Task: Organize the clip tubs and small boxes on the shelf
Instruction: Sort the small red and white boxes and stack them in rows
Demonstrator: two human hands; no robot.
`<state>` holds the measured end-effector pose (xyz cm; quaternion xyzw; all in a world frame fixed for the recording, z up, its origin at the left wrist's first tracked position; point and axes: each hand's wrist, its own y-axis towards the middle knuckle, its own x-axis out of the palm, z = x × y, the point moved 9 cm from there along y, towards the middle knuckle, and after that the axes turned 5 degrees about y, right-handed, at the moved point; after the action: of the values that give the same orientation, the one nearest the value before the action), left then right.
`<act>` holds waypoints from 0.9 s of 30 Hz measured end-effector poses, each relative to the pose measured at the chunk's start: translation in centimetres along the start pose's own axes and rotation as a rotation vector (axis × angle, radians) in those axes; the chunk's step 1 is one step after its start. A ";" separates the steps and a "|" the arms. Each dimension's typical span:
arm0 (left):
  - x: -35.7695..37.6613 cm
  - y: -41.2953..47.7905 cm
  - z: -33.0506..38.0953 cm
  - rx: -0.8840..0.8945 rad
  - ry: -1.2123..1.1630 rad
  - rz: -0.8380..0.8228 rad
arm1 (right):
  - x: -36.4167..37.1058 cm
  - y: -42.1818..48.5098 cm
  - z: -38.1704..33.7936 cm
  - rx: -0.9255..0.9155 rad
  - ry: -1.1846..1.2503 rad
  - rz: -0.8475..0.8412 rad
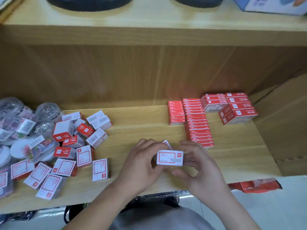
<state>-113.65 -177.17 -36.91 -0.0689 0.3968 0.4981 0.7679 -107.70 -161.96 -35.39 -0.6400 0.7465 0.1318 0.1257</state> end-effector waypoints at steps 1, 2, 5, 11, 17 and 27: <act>-0.1 0.1 0.3 0.027 0.024 0.001 | 0.0 -0.2 0.5 0.108 0.076 0.015; -0.1 0.2 0.7 0.055 0.038 -0.006 | -0.1 -0.5 0.8 0.188 0.132 0.031; 0.4 0.1 0.8 0.053 0.117 -0.028 | -0.6 -1.0 1.1 0.244 0.186 0.060; 1.9 -0.2 -2.7 -0.156 0.316 -0.116 | -4.6 -1.9 5.1 0.330 0.145 0.231; 3.4 -0.6 -1.6 -0.235 0.001 -0.057 | -8.5 -1.7 7.1 0.172 -0.082 0.243; 5.1 -2.5 -0.6 -0.422 -0.284 0.143 | -10.5 -0.7 10.3 0.155 0.010 0.289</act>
<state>-110.95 -175.07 -41.52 -0.1287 0.1761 0.6275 0.7474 -105.23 -148.75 -41.29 -0.5148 0.8394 0.0872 0.1509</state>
